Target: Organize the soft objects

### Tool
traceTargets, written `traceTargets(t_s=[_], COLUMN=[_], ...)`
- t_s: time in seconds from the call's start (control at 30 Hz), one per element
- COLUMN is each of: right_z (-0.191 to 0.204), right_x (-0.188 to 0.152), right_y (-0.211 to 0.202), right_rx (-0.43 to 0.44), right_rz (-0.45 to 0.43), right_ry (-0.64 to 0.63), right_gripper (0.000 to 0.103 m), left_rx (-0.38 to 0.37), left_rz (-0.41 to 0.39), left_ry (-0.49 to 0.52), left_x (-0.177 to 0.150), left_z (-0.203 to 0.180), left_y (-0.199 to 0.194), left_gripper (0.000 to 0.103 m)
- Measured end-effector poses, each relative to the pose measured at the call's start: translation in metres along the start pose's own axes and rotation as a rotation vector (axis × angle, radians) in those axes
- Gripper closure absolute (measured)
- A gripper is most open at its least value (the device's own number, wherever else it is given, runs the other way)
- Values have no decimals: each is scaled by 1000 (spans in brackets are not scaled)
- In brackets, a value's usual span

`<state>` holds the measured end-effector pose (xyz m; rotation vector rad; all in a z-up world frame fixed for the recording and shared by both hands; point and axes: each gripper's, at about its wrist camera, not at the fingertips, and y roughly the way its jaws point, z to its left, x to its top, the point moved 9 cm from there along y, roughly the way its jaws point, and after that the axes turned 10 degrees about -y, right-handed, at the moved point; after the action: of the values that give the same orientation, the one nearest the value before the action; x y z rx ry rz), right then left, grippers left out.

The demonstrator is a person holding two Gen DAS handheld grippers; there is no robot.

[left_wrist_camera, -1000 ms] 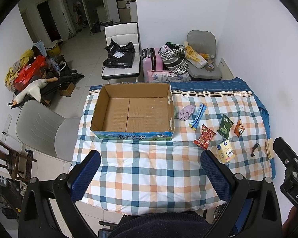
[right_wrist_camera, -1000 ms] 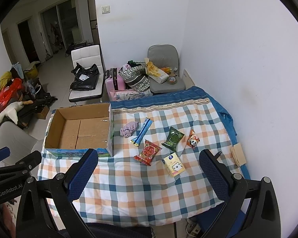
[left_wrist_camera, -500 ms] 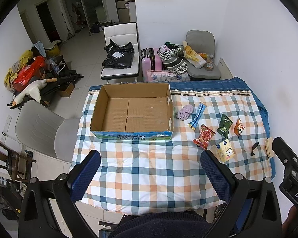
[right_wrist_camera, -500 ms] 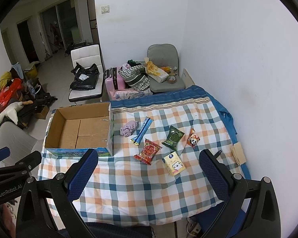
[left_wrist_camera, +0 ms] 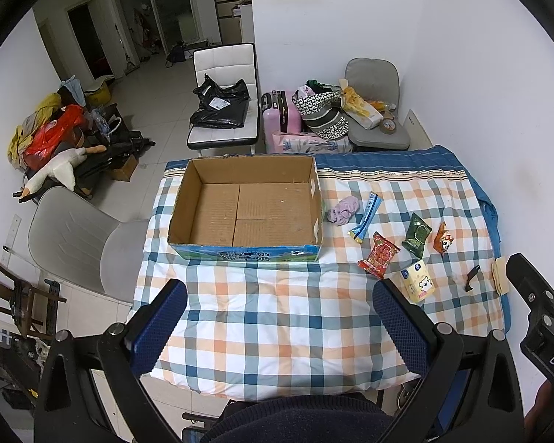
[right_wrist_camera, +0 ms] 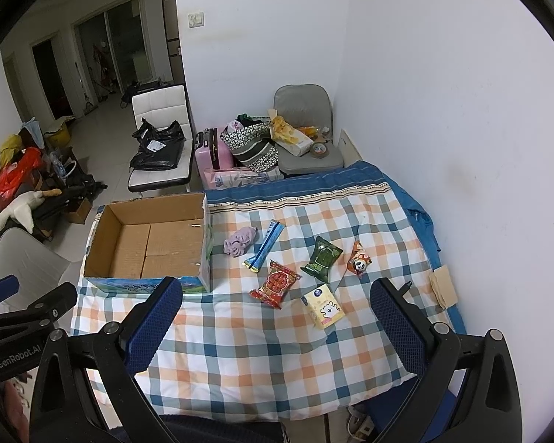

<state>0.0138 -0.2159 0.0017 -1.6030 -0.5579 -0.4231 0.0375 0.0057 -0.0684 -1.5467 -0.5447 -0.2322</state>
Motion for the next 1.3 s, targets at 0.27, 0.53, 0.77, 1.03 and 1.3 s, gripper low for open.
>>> traceTargets(t_s=[0.27, 0.53, 0.77, 1.03, 1.3], right_z=[0, 0, 3, -46, -109], right_x=[0, -1, 3, 0, -76], right_y=[0, 1, -3, 52, 219], right_rx=[-2, 0, 5, -9, 60], right_rz=[-1, -3, 1, 83, 397], right_ry=[0, 0, 4, 106, 262], right_gripper=[0, 0, 0, 0, 0], left_rx=[0, -1, -7, -41, -1], left_rz=[-1, -1, 0, 45, 226], left_ry=[-2, -2, -4, -9, 136], left_x=[-1, -1, -1, 11, -4], left_z=[0, 0, -3, -42, -104], left_y=[0, 0, 1, 65, 197], left_gripper=[0, 0, 0, 0, 0])
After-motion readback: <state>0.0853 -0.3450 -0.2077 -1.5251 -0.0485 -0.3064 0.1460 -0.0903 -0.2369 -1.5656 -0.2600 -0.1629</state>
